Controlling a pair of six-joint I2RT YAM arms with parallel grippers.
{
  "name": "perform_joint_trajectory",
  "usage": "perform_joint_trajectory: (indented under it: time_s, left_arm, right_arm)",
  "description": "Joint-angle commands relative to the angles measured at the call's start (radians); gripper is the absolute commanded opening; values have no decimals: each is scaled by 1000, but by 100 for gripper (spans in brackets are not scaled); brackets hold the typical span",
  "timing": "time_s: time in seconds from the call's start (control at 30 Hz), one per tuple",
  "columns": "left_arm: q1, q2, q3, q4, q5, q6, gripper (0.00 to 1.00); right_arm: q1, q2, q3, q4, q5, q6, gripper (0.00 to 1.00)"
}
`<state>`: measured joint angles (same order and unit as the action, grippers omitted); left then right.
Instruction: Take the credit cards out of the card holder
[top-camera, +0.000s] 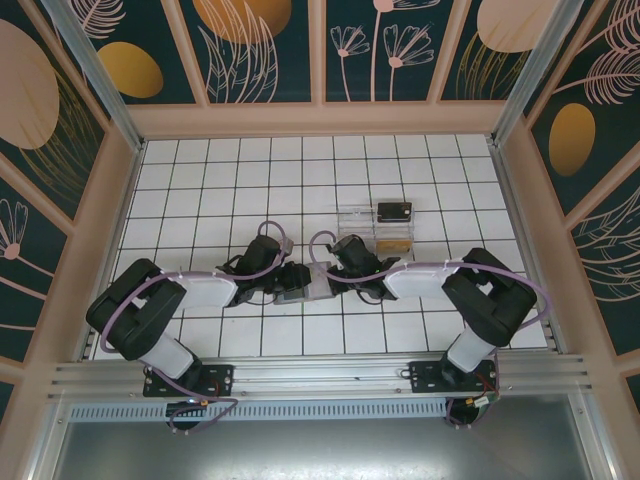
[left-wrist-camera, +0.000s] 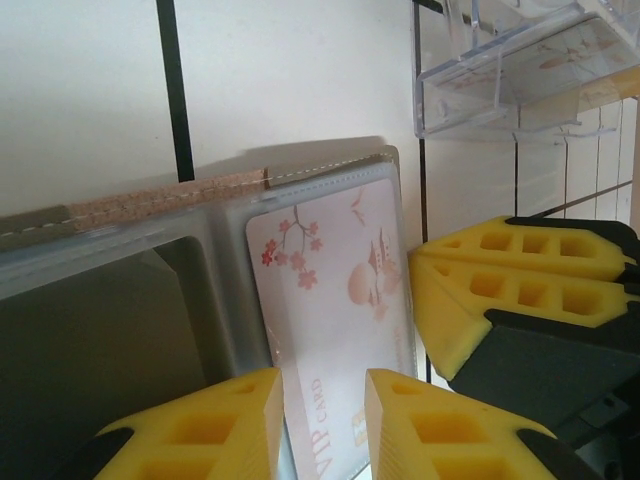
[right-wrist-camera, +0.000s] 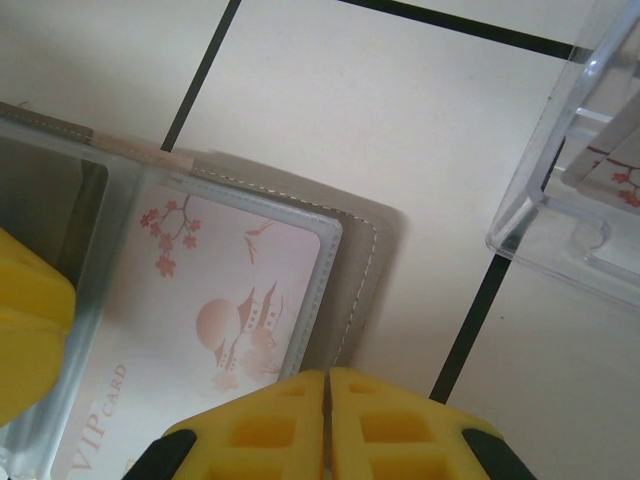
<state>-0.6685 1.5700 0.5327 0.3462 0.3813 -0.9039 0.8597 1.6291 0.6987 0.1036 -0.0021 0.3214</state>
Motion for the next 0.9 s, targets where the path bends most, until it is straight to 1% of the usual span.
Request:
perform_joint_trajectory:
  time_s: [0.0, 0.33, 0.6, 0.77, 0.87]
  left_arm:
    - [3, 38, 9, -50, -12, -3, 30]
    - [3, 42, 15, -71, -10, -1, 30]
    - [3, -33, 23, -170, -67, 24, 30]
    - [3, -44, 30, -204, -85, 28, 30]
    - [3, -51, 27, -213, -96, 30, 30]
  right_arm:
    - [18, 30, 11, -14, -25, 13, 12]
    - [42, 48, 28, -18, -18, 16, 12]
    - [47, 26, 39, -43, 12, 1, 12]
    - [48, 15, 55, -55, 12, -8, 12]
    - [48, -1, 66, -65, 37, -11, 12]
